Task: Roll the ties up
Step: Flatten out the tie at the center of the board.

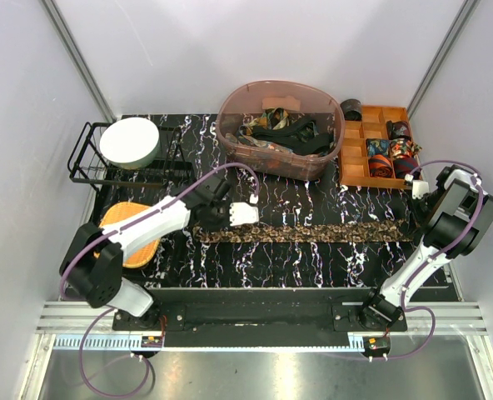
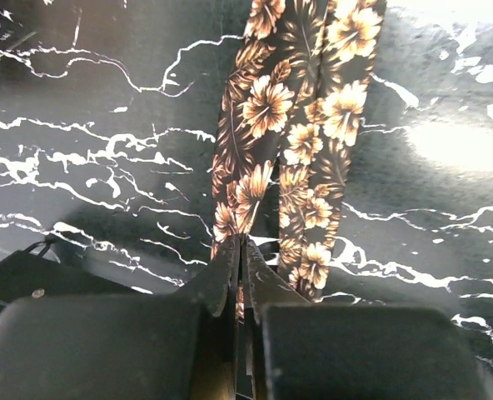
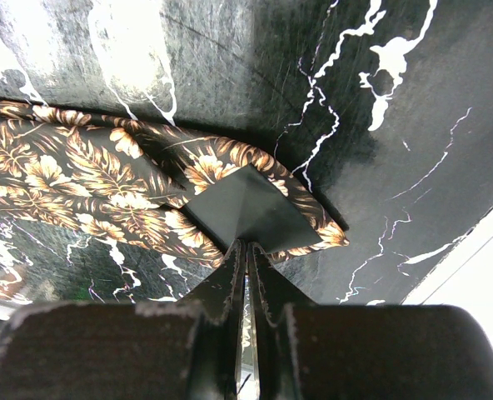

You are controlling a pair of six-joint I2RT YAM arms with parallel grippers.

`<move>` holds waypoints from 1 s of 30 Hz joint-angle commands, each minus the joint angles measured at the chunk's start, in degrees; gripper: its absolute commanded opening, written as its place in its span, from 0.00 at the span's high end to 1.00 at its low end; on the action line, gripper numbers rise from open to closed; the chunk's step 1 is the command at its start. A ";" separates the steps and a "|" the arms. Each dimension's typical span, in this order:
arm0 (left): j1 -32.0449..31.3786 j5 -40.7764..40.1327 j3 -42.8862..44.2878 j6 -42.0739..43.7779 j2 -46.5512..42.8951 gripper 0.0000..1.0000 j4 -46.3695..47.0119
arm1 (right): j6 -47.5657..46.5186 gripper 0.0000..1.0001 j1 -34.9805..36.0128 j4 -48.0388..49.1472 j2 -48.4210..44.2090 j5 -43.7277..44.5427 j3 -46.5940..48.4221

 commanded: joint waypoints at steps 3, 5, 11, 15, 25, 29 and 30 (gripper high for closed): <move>-4.93 -7.80 -9.88 -4.31 -3.91 0.98 6.13 | -1.99 0.91 -0.71 5.25 2.04 2.15 0.22; -5.28 -9.92 -12.17 -4.40 -3.47 0.92 8.24 | -2.08 0.91 -0.71 5.25 2.13 2.24 0.31; -5.28 -5.03 -11.39 -1.59 -6.19 0.55 3.51 | -2.52 0.92 -0.88 5.25 2.13 2.42 0.66; -5.11 -3.96 -7.45 -3.43 -6.47 0.17 2.54 | -3.48 0.92 -0.97 5.16 2.39 2.33 0.93; -4.93 2.63 0.55 -3.70 4.08 0.11 3.07 | -8.32 0.92 -2.37 5.95 1.51 3.82 -0.48; -5.02 4.13 3.11 -4.23 9.26 0.15 3.59 | -10.08 0.92 -4.13 8.05 2.30 5.75 -0.31; -5.02 4.39 3.55 -4.23 9.71 0.16 3.59 | -10.69 0.92 -4.39 8.93 2.48 6.10 -0.04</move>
